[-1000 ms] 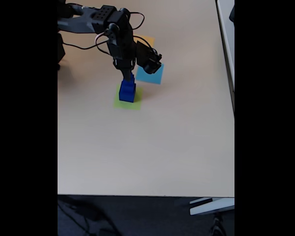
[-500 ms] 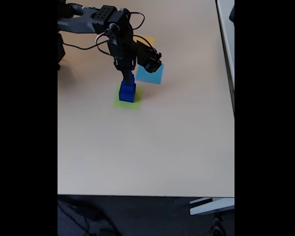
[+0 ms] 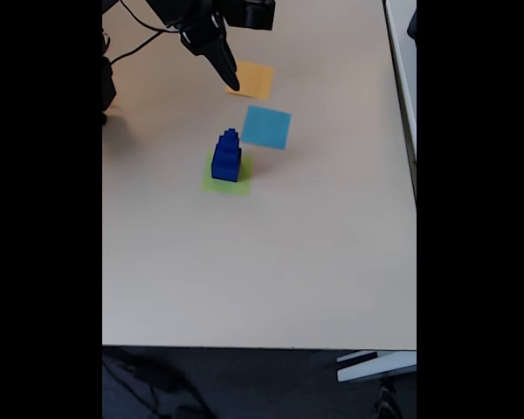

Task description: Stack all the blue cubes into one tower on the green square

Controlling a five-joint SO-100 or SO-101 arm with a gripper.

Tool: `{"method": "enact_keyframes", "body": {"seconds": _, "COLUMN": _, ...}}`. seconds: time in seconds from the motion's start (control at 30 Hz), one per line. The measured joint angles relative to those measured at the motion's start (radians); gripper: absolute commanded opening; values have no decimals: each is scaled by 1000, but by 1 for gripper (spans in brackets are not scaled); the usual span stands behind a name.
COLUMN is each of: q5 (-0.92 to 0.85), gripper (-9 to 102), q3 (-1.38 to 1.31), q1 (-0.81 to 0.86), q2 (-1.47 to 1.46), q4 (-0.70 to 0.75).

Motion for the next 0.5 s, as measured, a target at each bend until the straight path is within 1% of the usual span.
{"method": "enact_keyframes", "body": {"seconds": 0.03, "q5": 5, "gripper": 17, "q3": 37, "q1": -28, "q2": 54, "q4": 0}}
{"method": "enact_keyframes", "body": {"seconds": 0.1, "q5": 8, "gripper": 9, "q3": 141, "q1": -81, "q2": 160, "q4": -18}}
{"method": "enact_keyframes", "body": {"seconds": 0.13, "q5": 8, "gripper": 3, "q3": 206, "q1": -100, "q2": 212, "q4": -31}}
{"method": "enact_keyframes", "body": {"seconds": 0.17, "q5": 8, "gripper": 0, "q3": 273, "q1": -110, "q2": 264, "q4": -46}}
{"method": "enact_keyframes", "body": {"seconds": 0.3, "q5": -17, "gripper": 0, "q3": 534, "q1": -115, "q2": 426, "q4": -126}}
{"method": "enact_keyframes", "body": {"seconds": 0.5, "q5": -60, "gripper": 0, "q3": 922, "q1": -132, "q2": 657, "q4": -314}}
